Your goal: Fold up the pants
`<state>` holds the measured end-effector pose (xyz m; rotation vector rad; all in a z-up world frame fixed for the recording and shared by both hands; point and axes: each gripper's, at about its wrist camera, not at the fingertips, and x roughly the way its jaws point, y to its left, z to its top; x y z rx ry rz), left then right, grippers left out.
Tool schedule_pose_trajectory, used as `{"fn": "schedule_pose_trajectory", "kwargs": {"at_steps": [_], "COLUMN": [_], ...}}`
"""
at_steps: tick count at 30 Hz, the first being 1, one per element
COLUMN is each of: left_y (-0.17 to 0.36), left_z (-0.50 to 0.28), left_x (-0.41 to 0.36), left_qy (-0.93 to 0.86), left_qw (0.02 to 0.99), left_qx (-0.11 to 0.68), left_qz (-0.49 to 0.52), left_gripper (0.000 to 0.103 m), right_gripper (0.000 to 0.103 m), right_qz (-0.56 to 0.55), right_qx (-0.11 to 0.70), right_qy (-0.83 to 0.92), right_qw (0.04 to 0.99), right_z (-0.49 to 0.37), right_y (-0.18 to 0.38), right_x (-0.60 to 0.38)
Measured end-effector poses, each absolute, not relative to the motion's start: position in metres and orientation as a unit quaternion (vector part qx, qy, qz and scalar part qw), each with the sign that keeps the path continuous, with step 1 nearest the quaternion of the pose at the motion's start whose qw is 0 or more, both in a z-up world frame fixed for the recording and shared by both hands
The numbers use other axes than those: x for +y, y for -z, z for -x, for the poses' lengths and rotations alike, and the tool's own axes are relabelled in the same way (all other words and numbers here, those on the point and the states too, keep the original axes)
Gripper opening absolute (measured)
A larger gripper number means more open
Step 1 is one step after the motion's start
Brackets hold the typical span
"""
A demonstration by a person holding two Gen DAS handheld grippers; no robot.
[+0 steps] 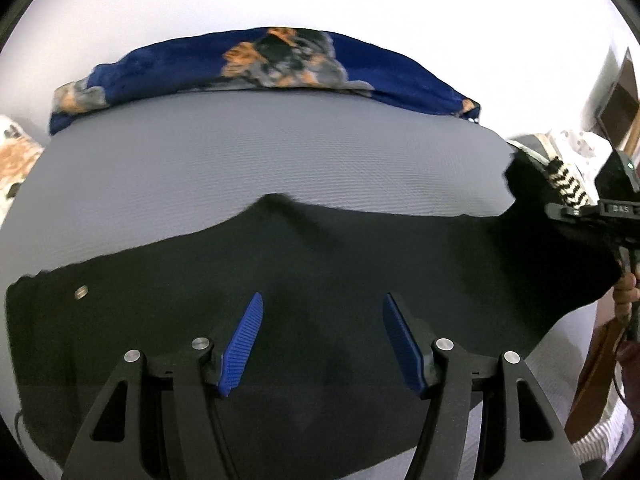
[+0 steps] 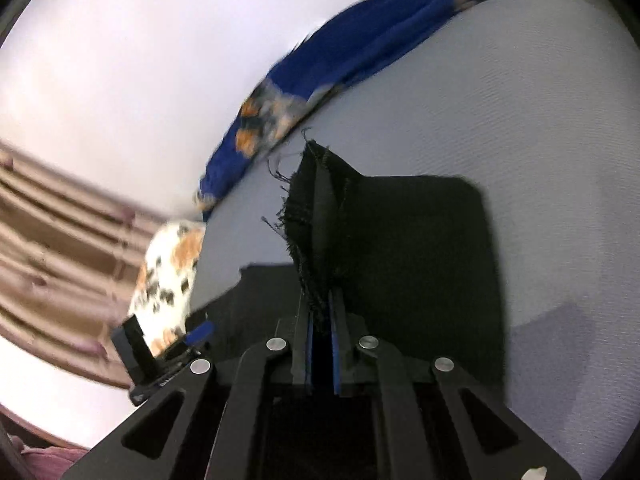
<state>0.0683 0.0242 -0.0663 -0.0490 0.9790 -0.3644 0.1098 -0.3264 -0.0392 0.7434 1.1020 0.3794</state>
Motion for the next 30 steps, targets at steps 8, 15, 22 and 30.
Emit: {"fn": "schedule_pose_trajectory", "kwargs": {"at_steps": [8,15,22,30], "left_y": [0.070,0.066,0.069,0.089], "left_z": [-0.050,-0.050,-0.062,-0.074], "left_x": [0.071,0.082,0.074,0.046], "left_qy": [0.164,0.200,0.253,0.314], "left_qw": [0.868,0.861,0.830,0.756], "left_qx": [0.465,0.460,0.476,0.537], "left_qz": [0.051,0.087,0.140,0.203], "left_gripper": [0.064,0.064,0.064,0.062], "right_gripper": [0.008,0.015,0.035,0.041], "right_qz": [-0.289,-0.188,-0.211,-0.231], "right_qx": [0.557,0.602,0.590,0.551], "right_qy": [-0.208,-0.212,-0.213,-0.163], "right_qw": [0.750,0.747,0.750,0.785], "right_z": [-0.154,-0.164,-0.159,-0.123], "right_y": [0.078,0.111,0.093,0.063], "right_x": [-0.217,-0.142,-0.143,-0.196]}}
